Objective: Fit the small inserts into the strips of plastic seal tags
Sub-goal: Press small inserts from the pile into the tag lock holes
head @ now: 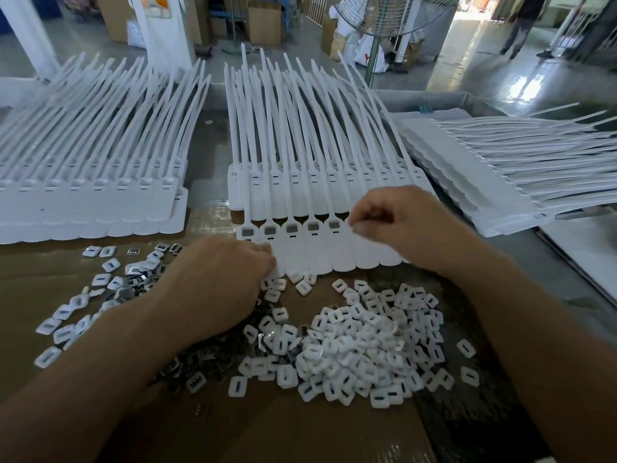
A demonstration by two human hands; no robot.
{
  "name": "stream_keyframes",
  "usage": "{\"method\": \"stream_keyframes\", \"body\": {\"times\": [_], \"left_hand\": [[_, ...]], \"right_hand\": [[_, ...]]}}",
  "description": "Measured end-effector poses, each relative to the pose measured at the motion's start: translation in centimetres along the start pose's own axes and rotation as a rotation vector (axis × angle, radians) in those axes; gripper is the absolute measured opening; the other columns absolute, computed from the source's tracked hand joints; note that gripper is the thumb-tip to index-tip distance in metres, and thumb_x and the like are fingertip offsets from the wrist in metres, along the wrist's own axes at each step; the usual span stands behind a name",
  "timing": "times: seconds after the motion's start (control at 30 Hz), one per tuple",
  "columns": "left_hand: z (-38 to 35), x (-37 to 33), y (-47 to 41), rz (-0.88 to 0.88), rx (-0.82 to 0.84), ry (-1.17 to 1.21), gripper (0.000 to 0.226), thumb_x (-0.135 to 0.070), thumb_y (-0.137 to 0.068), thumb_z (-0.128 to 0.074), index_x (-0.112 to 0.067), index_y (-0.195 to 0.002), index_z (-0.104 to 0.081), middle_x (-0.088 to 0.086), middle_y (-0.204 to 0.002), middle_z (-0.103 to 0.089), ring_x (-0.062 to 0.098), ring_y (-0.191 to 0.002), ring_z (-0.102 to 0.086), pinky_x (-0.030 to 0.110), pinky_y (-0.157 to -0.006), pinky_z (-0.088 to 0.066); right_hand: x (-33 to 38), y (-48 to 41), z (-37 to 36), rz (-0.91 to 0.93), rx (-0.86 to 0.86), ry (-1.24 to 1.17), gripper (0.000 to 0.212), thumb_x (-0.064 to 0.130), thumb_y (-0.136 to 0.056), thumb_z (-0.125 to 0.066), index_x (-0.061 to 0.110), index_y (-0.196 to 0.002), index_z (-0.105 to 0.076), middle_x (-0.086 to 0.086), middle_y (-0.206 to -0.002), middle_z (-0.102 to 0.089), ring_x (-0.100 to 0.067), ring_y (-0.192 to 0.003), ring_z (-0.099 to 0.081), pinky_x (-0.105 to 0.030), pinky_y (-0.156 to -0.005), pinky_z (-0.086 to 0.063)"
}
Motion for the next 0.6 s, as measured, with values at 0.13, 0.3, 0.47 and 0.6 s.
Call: {"method": "stream_keyframes", "body": {"times": [0.13,0.3,0.47,0.6], "left_hand": [[-0.1,0.1,0.1,0.002,-0.002,0.002,0.036,-0.016,-0.088,-0.034,-0.027,-0.115,-0.055,-0.013,-0.116,-0.061,0.006,-0.092,-0.061,0.023,-0.080,-0.050],[-0.1,0.1,0.0,0.005,-0.010,0.017,0.039,-0.015,-0.089,-0.032,-0.026,-0.120,-0.054,-0.013,-0.117,-0.060,0.005,-0.093,-0.060,0.020,-0.080,-0.048],[0.0,0.1,0.1,0.026,-0.017,0.030,0.039,-0.013,-0.085,-0.036,-0.024,-0.115,-0.059,-0.012,-0.117,-0.062,0.007,-0.095,-0.061,0.020,-0.080,-0.048],[0.0,0.2,0.0,0.025,-0.010,0.023,0.037,-0.014,-0.086,-0.038,-0.024,-0.114,-0.059,-0.012,-0.116,-0.062,0.008,-0.095,-0.061,0.023,-0.081,-0.049]], "right_hand": [[-4.8,-0.5,2.7,-0.163,-0.241,-0.151,0.030,0.004,-0.087,-0.058,0.031,-0.073,-0.058,0.014,-0.074,-0.061,0.000,-0.069,-0.057,-0.018,-0.067,-0.044],[-8.8,-0.4,3.0,-0.314,-0.364,-0.206,0.020,0.004,-0.086,-0.059,0.023,-0.079,-0.060,0.008,-0.073,-0.062,-0.007,-0.066,-0.057,-0.020,-0.062,-0.042],[-10.0,-0.4,2.9,-0.336,-0.353,-0.185,0.028,0.003,-0.086,-0.058,0.028,-0.072,-0.058,0.007,-0.072,-0.062,-0.009,-0.062,-0.054,-0.023,-0.062,-0.042],[-10.1,-0.5,3.2,-0.333,-0.346,-0.152,0.029,0.004,-0.086,-0.058,0.029,-0.071,-0.058,0.009,-0.074,-0.060,-0.006,-0.067,-0.053,-0.026,-0.068,-0.042]]}}
Point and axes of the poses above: each hand's wrist, its own y-axis away from the middle knuckle, its own z-axis out of the back of the hand, x = y × z, the point moved 5 cm from there along -y, towards the middle knuckle
